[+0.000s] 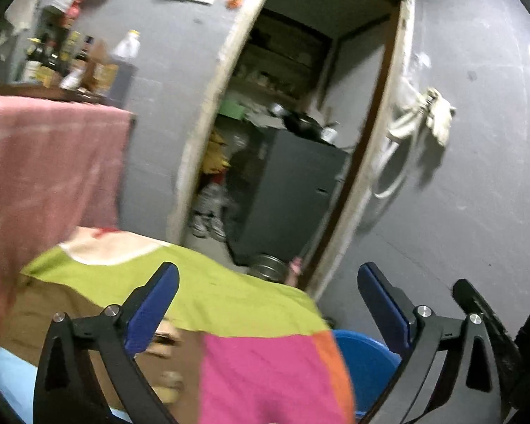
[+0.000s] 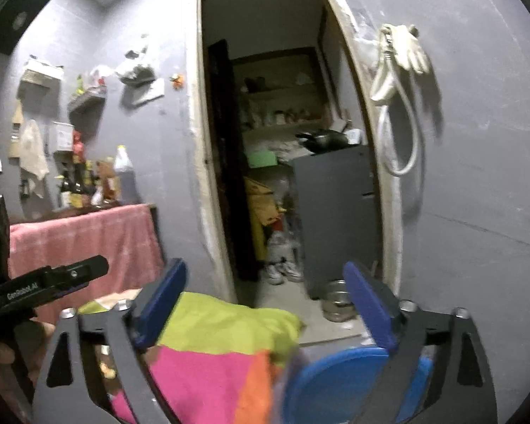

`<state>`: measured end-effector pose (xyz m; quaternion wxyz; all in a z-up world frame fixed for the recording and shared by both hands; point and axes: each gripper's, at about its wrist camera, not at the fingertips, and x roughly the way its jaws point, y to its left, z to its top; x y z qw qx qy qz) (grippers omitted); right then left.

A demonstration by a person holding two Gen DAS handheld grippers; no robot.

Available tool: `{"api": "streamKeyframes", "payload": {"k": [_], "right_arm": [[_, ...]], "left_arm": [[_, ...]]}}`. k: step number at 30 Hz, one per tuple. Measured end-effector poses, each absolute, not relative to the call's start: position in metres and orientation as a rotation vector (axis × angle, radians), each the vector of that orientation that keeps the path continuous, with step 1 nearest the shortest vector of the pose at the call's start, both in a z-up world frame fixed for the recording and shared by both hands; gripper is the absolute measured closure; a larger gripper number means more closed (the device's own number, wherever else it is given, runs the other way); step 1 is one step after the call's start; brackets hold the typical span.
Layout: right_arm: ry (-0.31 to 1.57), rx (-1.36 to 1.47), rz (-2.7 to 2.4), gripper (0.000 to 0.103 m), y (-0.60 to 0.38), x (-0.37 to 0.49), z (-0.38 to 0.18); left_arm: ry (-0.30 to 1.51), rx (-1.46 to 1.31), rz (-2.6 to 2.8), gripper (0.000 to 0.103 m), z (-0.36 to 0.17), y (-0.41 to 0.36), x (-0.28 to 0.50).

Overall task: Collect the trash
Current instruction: 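Move both open tools back over the remaining scraps on the cloth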

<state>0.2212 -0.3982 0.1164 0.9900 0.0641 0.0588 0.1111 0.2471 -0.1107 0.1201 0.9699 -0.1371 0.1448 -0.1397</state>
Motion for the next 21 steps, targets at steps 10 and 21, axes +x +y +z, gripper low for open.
{"api": "streamKeyframes", "payload": {"k": [10, 21], "right_arm": [[0.109, 0.077, 0.34, 0.0, -0.31, 0.219, 0.109], [0.278, -0.003, 0.423, 0.0, -0.254, 0.261, 0.076]], "left_arm": [[0.321, -0.204, -0.126, 0.002, 0.092, -0.025, 0.227], [0.561, -0.189, -0.127, 0.003, 0.034, 0.01, 0.257]]}}
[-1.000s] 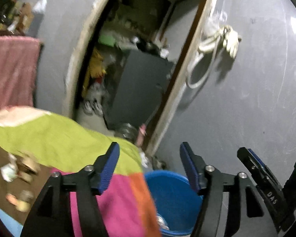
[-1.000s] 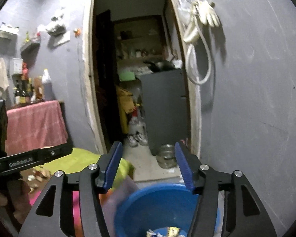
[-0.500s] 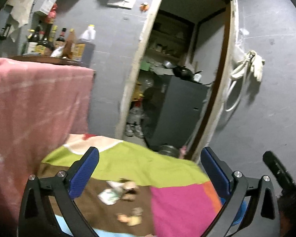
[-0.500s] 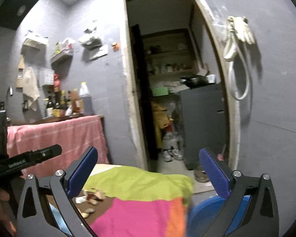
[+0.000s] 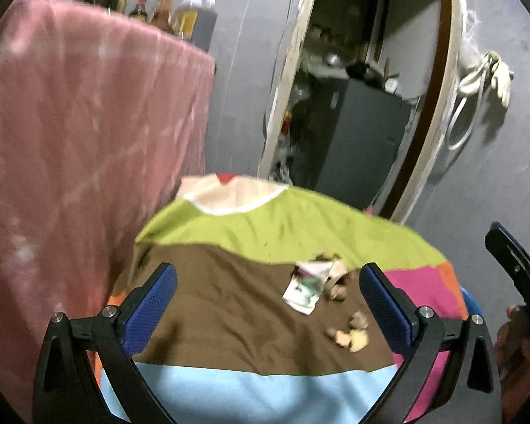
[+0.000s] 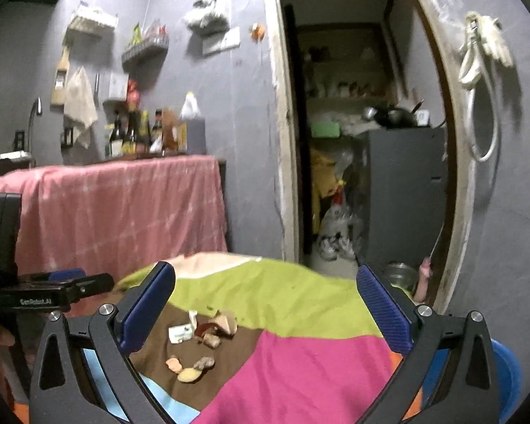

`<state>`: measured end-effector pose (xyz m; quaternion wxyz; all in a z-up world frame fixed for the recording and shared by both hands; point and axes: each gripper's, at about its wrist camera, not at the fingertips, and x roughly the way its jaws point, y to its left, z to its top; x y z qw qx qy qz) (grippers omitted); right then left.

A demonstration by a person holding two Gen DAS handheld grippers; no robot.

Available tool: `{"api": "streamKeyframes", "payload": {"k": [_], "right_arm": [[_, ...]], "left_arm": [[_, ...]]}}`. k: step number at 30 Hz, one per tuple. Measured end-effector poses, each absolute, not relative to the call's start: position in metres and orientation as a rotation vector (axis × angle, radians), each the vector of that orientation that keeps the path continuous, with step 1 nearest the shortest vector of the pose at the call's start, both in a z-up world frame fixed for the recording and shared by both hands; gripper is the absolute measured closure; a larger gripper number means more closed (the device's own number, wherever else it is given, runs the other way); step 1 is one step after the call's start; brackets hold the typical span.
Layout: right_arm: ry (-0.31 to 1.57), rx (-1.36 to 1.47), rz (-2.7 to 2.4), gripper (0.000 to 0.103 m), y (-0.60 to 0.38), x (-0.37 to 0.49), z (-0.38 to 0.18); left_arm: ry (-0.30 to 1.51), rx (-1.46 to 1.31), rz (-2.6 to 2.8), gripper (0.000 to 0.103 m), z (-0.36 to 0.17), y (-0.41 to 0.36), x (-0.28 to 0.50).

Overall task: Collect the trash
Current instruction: 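Move both open tools back over the remaining scraps on the cloth, then grasp the white-and-green wrapper with the left gripper while the right gripper grasps the brown paper scrap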

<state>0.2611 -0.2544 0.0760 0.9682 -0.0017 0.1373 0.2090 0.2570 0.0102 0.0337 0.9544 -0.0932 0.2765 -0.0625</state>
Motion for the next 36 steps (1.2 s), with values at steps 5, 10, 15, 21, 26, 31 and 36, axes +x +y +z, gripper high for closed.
{"api": "streamKeyframes", "payload": {"k": [5, 10, 15, 21, 26, 31, 36], "right_arm": [[0.38, -0.033, 0.465, 0.002, -0.24, 0.292, 0.06], [0.485, -0.045, 0.494, 0.017, -0.227, 0.322, 0.041], [0.567, -0.035, 0.515, 0.021, -0.22, 0.345, 0.026], [0.628, -0.04, 0.522, 0.024, -0.213, 0.361, 0.015], [0.667, -0.049, 0.54, 0.027, -0.21, 0.368, 0.011], [0.727, -0.093, 0.577, 0.028, -0.196, 0.373, 0.003], [0.779, -0.136, 0.596, 0.029, -0.183, 0.377, -0.005]], "left_arm": [[0.65, -0.219, -0.172, 0.016, 0.012, 0.01, 0.281], [0.769, -0.245, -0.252, 0.049, -0.007, 0.007, 0.308], [0.838, -0.235, -0.301, 0.065, -0.018, 0.0, 0.323], [0.877, -0.207, -0.328, 0.077, -0.027, -0.007, 0.328], [0.882, -0.232, -0.319, 0.092, -0.027, 0.0, 0.327], [0.883, -0.362, -0.302, 0.103, -0.025, 0.021, 0.322], [0.873, -0.431, -0.307, 0.103, -0.023, 0.032, 0.315]]}}
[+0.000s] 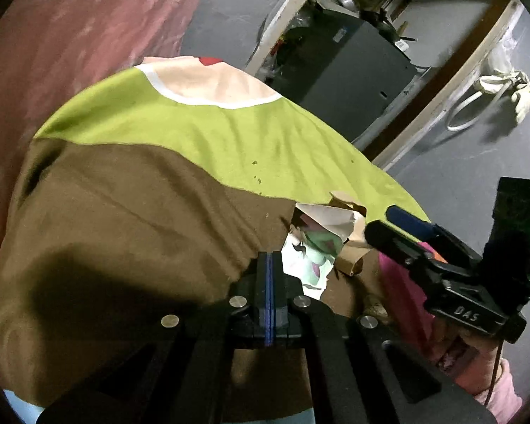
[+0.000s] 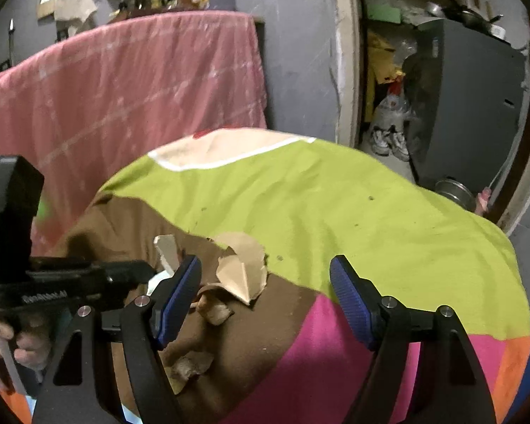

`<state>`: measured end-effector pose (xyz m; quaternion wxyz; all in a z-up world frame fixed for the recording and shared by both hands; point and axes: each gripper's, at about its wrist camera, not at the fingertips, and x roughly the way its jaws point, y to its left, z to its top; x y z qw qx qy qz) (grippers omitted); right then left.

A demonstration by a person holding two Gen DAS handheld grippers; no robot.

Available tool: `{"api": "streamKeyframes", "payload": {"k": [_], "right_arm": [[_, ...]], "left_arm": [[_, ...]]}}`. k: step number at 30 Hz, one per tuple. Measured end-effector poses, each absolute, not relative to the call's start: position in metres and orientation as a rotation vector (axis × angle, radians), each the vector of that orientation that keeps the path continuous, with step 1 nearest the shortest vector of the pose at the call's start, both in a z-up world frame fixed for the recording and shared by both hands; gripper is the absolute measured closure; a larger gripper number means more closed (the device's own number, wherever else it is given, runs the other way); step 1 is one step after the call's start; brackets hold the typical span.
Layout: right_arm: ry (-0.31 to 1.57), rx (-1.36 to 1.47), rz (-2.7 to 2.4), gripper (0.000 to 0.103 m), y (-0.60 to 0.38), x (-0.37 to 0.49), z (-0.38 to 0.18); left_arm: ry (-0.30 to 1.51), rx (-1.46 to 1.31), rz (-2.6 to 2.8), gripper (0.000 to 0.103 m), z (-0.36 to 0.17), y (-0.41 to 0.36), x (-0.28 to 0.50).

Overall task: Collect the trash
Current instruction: 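Grasp the white-and-green wrapper with the left gripper while the right gripper grasps the brown paper scrap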

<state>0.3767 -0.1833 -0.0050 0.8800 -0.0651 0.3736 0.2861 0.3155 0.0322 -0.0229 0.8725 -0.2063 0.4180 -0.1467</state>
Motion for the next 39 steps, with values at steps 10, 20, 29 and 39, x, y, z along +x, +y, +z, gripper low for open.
{"api": "streamKeyframes", "payload": {"k": [10, 20, 29, 39], "right_arm": [[0.881, -0.137, 0.653, 0.066, -0.172, 0.39, -0.019], [0.837, -0.066, 0.632, 0.091, -0.188, 0.39, -0.013], [0.805, -0.019, 0.596, 0.092, -0.212, 0.389, -0.01], [0.786, 0.033, 0.577, 0.092, -0.235, 0.383, -0.007]], "left_arm": [[0.866, -0.392, -0.338, 0.103, -0.016, 0.024, 0.314], [0.863, -0.254, -0.386, 0.075, -0.013, -0.004, 0.324], [0.89, -0.187, -0.415, 0.07, -0.016, -0.029, 0.351], [0.908, -0.1, -0.406, 0.061, -0.021, -0.048, 0.366]]}}
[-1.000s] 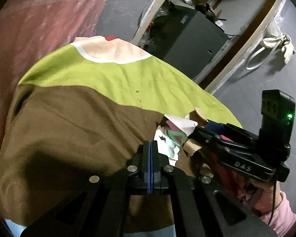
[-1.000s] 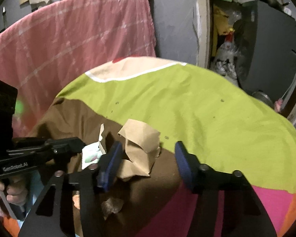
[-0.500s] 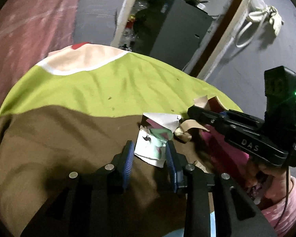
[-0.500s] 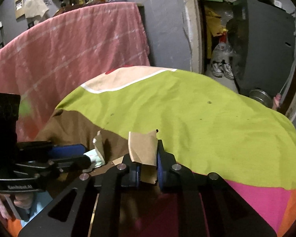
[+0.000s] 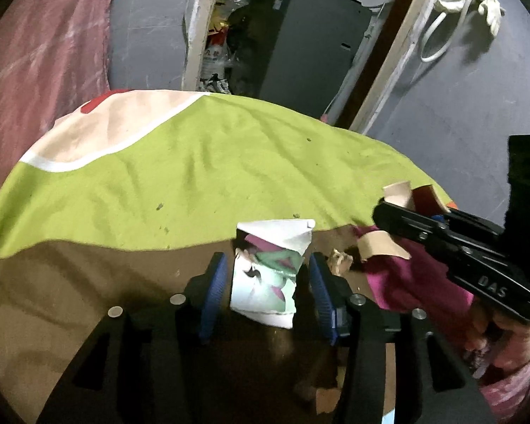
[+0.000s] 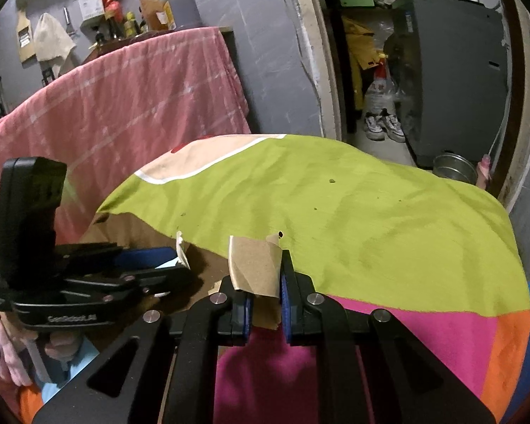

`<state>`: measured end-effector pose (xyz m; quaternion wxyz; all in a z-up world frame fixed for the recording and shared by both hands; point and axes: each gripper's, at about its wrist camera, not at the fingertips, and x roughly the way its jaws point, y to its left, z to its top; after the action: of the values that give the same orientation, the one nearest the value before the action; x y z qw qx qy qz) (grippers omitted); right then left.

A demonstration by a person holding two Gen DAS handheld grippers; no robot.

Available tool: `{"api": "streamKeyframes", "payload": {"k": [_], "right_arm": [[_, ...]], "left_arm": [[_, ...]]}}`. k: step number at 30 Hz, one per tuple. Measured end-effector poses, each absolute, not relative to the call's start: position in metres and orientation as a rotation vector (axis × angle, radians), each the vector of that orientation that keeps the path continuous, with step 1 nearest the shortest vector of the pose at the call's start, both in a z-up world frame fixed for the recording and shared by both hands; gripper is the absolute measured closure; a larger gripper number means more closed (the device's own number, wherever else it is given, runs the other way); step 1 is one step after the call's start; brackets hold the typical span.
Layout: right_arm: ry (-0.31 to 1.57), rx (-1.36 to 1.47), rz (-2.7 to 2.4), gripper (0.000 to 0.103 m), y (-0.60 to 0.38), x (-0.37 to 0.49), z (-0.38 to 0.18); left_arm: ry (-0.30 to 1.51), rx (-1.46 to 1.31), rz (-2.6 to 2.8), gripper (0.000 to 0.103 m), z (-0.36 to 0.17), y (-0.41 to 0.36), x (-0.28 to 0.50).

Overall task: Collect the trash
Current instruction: 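Grasp the white-and-green wrapper with the left gripper while the right gripper grasps the brown paper scrap, then lift both held pieces and carry them over the basin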

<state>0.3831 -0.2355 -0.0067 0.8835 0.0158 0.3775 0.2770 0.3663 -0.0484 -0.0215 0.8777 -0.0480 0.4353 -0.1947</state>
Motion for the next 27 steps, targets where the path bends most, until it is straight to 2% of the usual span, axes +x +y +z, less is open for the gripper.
{"api": "streamKeyframes", "payload": {"k": [5, 7, 15, 27], "right_arm": [[0.783, 0.045, 0.565, 0.092, -0.244, 0.381, -0.006], [0.78, 0.045, 0.562, 0.092, -0.245, 0.379, -0.005], [0.718, 0.039, 0.561, 0.092, -0.255, 0.361, 0.005], [0.295, 0.008, 0.435, 0.092, -0.31, 0.28, 0.09]], "left_arm": [[0.932, -0.054, -0.365, 0.064, -0.029, -0.053, 0.372], [0.927, -0.013, -0.338, 0.072, -0.029, -0.059, 0.371], [0.884, -0.067, -0.323, 0.072, -0.022, -0.052, 0.362], [0.45, -0.101, -0.356, 0.072, 0.07, -0.105, 0.287]]}}
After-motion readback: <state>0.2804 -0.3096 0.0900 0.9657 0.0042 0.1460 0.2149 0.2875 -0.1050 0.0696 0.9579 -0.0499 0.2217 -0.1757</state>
